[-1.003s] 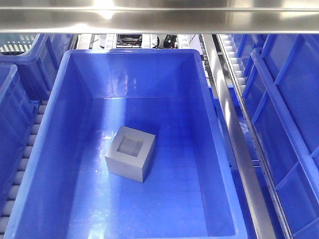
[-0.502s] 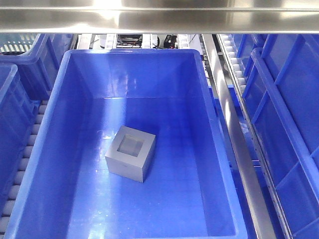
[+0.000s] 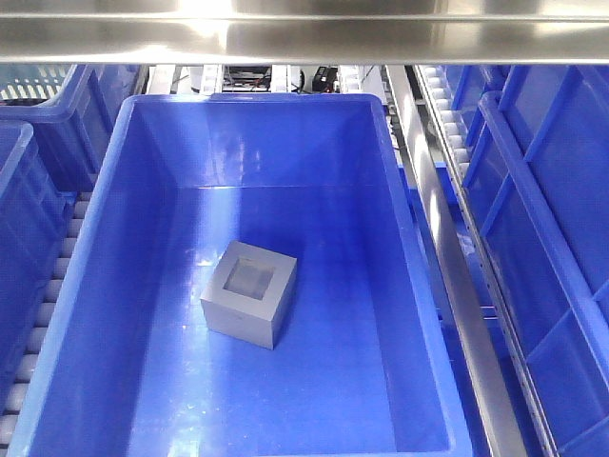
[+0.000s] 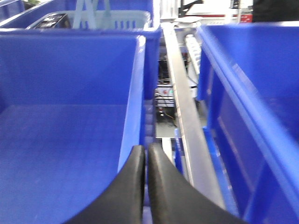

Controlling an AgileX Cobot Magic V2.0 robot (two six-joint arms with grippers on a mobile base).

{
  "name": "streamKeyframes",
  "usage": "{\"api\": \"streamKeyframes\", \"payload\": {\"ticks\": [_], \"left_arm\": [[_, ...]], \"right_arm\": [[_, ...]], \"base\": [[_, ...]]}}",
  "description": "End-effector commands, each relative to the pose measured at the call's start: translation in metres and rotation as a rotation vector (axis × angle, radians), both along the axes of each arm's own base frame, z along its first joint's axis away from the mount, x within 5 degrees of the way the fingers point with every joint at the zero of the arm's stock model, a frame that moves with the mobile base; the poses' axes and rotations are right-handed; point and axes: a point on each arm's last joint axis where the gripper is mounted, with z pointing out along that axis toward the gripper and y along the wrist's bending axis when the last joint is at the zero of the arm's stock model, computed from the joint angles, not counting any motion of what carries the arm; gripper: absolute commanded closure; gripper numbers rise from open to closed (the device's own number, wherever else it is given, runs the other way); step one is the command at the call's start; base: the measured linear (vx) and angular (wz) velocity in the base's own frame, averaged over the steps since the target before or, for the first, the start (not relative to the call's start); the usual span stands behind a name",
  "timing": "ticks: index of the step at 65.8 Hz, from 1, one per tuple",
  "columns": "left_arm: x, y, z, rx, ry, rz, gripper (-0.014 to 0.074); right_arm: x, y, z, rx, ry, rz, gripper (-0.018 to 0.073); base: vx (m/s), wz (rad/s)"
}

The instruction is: Sort gray base to blue bin

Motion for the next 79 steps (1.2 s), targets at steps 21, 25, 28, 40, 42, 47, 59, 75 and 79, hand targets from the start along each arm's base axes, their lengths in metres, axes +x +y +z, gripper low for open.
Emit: {"api": "streamKeyframes", "payload": {"ticks": [21,25,28,40,42,47,59,75,79], "left_arm": [[-0.006,-0.002,-0.008,-0.065,-0.191,-0.025,0.0602],[-0.006,-0.004,-0.009,-0.064,-0.185,-0.055,0.0602],[-0.006,-0.005,-0.009,-0.061,-0.182,-0.075,0.0602],[-0.006,-0.007,-0.01,-0.066,-0.172,-0.12,0.0602],[-0.006,-0.007,-0.01,-0.066,-0.172,-0.121,0.0602],[-0.006,-0.007,-0.01,-0.068,-0.172,-0.121,0.0602],[-0.006,-0.007,-0.01,-0.068,-0.172,-0.121,0.0602],[-0.006,-0.007,-0.01,-0.068,-0.169,-0.121,0.0602],[-0.006,-0.007,-0.01,-0.068,-0.169,-0.121,0.0602]], "right_arm": [[0.0,0.0,0.003,-0.011,-0.076,0.002,0.0568],[0.0,0.0,0.003,-0.011,-0.076,0.002,0.0568],[0.0,0.0,0.003,-0.011,-0.076,0.002,0.0568],[0.0,0.0,0.003,-0.011,-0.076,0.002,0.0568],[0.0,0.0,0.003,-0.011,-0.076,0.002,0.0568],[0.0,0.0,0.003,-0.011,-0.076,0.002,0.0568],[0.0,0.0,0.003,-0.011,-0.076,0.002,0.0568],[0.0,0.0,0.003,-0.011,-0.076,0.002,0.0568],[0.0,0.0,0.003,-0.011,-0.076,0.002,0.0568]], "base": [[0.0,0.0],[0.0,0.0],[0.0,0.0],[0.0,0.0],[0.0,0.0],[0.0,0.0],[0.0,0.0],[0.0,0.0],[0.0,0.0]]}}
